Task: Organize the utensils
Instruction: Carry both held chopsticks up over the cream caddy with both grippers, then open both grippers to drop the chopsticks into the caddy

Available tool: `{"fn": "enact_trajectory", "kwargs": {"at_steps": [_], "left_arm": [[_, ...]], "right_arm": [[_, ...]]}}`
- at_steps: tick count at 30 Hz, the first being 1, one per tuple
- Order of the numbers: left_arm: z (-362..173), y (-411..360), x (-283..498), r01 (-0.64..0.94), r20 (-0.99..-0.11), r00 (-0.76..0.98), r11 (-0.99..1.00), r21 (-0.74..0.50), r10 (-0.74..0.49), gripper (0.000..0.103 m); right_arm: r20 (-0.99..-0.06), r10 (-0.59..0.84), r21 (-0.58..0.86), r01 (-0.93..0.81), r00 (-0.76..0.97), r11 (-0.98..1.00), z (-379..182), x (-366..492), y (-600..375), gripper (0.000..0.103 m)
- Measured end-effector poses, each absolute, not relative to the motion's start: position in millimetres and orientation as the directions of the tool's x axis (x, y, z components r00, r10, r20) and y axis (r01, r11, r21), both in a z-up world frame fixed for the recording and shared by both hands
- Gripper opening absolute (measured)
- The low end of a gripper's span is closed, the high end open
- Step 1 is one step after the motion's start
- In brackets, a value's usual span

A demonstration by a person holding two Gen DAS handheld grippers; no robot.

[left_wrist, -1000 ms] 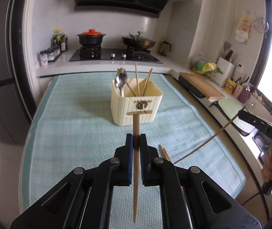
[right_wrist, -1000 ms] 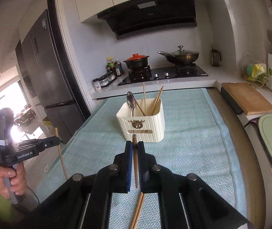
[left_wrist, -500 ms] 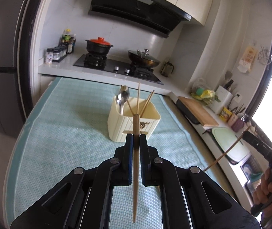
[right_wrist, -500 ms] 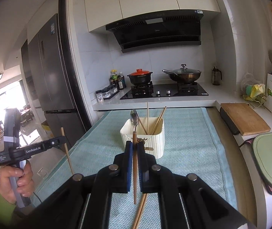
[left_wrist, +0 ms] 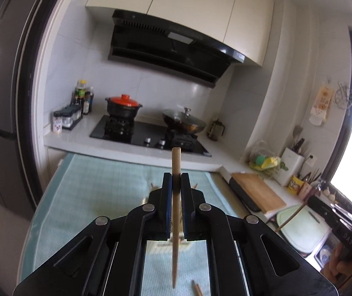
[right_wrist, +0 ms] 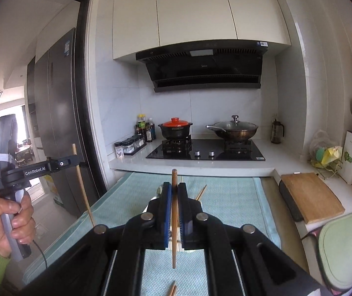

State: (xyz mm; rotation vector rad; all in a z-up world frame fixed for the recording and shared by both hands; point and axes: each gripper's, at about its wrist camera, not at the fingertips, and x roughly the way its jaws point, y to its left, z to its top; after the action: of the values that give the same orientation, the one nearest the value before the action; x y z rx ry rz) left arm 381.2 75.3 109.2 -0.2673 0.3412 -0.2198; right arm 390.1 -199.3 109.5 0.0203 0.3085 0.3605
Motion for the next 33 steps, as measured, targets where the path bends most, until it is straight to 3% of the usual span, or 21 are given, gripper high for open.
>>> {"fn": "enact_trajectory", "kwargs": {"at_steps": [5,12,15,25,31,33], "left_arm": [[131,71,431,0.147,-0.237,0.944,0.938,-0.315,-0.228,0.004],[98,47,499,0.103,-0.254,0.951,0.954,-0.283,-0.178,0.004],[69,39,524,0.099,-0.301,0.935,0.955,-0.278,-0.185,0.004],[-14,27,575,0.079,-0.502,0.837,0.956,-0.282,-0.217,0.004],[-30,21,590,0.080,-0.572,0.787,0.958,-0.275,-0.229,0.005],[-30,22,591,0.077,-0.589,0.774,0.958,-0.276,-0.232,0.010]], "right_arm": [[-0.221,0.335,0.056,-0.331,0.916,0.942,128,435,-187,0.005],[-0.188,0.349,0.056,-0.345,0.918,0.937,113,499,-169,0.005],[-0.235,0.362,0.052,-0.360,0.902,0.932,91,524,-160,0.005],[-0.539,0.404,0.148,-0.389,0.739,0.909,4,607,-139,0.005],[-0.591,0.430,0.227,-0.371,0.683,0.901,-18,635,-137,0.007],[-0.588,0.427,0.240,-0.356,0.687,0.903,-18,637,-139,0.009]]}}
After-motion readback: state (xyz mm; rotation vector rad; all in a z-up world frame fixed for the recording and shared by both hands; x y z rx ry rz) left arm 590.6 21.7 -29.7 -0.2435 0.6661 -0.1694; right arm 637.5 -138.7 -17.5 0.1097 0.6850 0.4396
